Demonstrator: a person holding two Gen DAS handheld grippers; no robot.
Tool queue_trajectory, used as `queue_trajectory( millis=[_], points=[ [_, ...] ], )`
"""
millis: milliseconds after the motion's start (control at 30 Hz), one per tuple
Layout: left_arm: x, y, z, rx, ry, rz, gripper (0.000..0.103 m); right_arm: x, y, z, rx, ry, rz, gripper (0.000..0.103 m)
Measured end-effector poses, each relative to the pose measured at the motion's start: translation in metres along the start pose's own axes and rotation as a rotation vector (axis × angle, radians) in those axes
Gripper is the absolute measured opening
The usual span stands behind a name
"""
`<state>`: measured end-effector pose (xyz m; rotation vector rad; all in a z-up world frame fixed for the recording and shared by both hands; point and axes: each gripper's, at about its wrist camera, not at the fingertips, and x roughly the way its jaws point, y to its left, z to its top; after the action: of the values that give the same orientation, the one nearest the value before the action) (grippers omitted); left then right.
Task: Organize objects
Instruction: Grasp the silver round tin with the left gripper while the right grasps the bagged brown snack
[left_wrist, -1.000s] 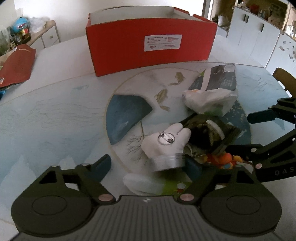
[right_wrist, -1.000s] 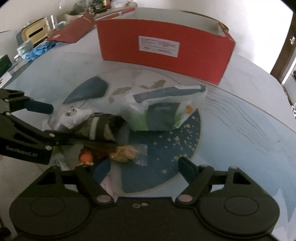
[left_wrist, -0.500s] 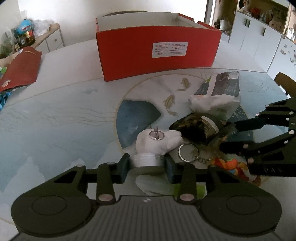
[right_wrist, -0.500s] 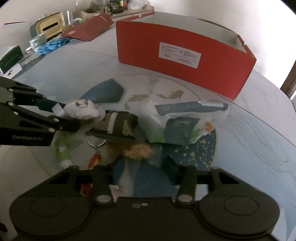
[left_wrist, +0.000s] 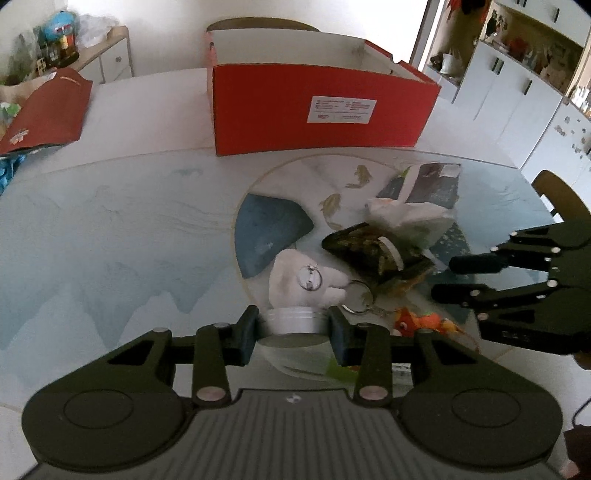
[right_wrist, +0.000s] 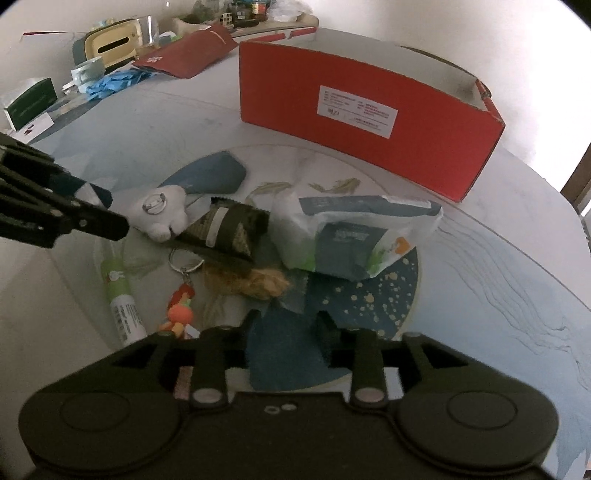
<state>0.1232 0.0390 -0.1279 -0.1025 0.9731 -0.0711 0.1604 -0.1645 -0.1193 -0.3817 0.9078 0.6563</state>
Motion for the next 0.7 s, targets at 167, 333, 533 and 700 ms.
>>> queue_trajectory(
  millis=[167, 333, 533, 700],
  points=[
    [-0.009, -0.007, -0.001, -0.003, 0.000, -0.033, 0.039, -0.001, 0.002, 0.005, -0.011, -0.034, 0.037, 0.071],
    [-0.011, -0.011, 0.002, -0.013, -0.005, -0.050, 0.039, 0.009, 0.007, 0.013, 0.028, -0.026, 0.037, 0.071],
    [-0.011, -0.012, 0.003, -0.020, -0.003, -0.053, 0.039, 0.018, 0.007, 0.021, 0.145, -0.007, 0.059, 0.072],
    [-0.009, -0.009, 0.003, -0.032, 0.006, -0.050, 0.039, 0.020, 0.023, 0.017, 0.053, -0.007, 0.013, 0.062]
  ],
)
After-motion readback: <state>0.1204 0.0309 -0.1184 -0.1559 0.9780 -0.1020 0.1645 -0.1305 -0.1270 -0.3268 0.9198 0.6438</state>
